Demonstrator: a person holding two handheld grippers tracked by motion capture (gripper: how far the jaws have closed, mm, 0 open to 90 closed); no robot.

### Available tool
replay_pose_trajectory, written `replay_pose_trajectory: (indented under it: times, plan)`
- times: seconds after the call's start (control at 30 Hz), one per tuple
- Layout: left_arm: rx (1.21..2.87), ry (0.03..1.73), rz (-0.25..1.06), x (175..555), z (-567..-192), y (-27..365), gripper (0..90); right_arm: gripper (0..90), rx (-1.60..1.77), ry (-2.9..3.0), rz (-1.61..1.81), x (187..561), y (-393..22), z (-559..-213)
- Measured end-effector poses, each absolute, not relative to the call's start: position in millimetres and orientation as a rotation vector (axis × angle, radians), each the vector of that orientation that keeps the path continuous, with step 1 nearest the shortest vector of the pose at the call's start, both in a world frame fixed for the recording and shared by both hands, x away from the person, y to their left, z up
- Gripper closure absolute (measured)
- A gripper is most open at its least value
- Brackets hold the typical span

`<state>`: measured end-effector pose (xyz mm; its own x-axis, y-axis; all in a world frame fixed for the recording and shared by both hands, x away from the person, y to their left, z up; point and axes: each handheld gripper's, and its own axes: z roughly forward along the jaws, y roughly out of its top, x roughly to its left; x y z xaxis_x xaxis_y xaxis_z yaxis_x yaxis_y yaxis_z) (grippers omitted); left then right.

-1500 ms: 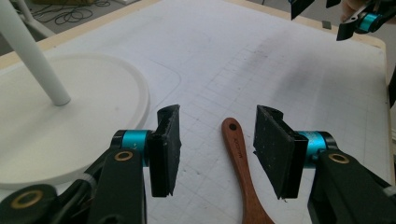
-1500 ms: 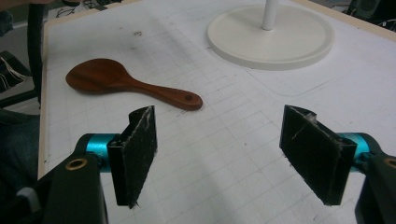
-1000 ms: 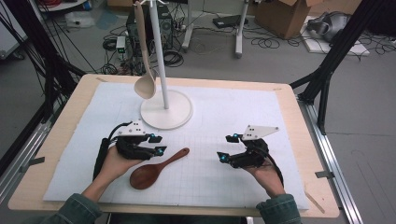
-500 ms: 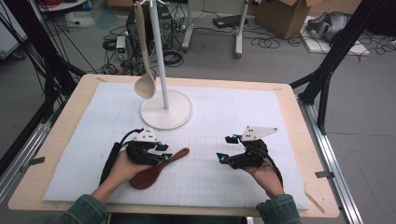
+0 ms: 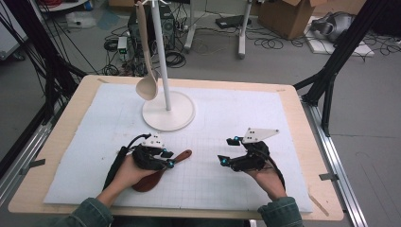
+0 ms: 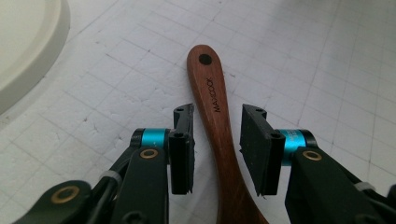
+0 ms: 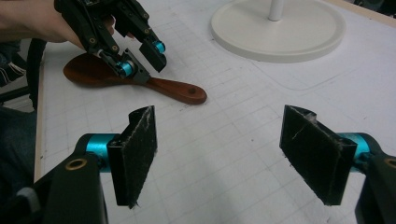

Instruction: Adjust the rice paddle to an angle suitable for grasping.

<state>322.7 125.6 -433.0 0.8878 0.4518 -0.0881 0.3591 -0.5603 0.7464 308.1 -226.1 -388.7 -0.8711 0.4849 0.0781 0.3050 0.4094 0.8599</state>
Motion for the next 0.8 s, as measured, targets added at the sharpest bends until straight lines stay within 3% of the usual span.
replay_pose_trajectory:
  times: [0.8]
  plan:
    - [2.266,0.624,0.127,323.9,-437.9,118.9,74.6,27.0,0.690,2.511,1.435,311.7,-214.7,-392.7]
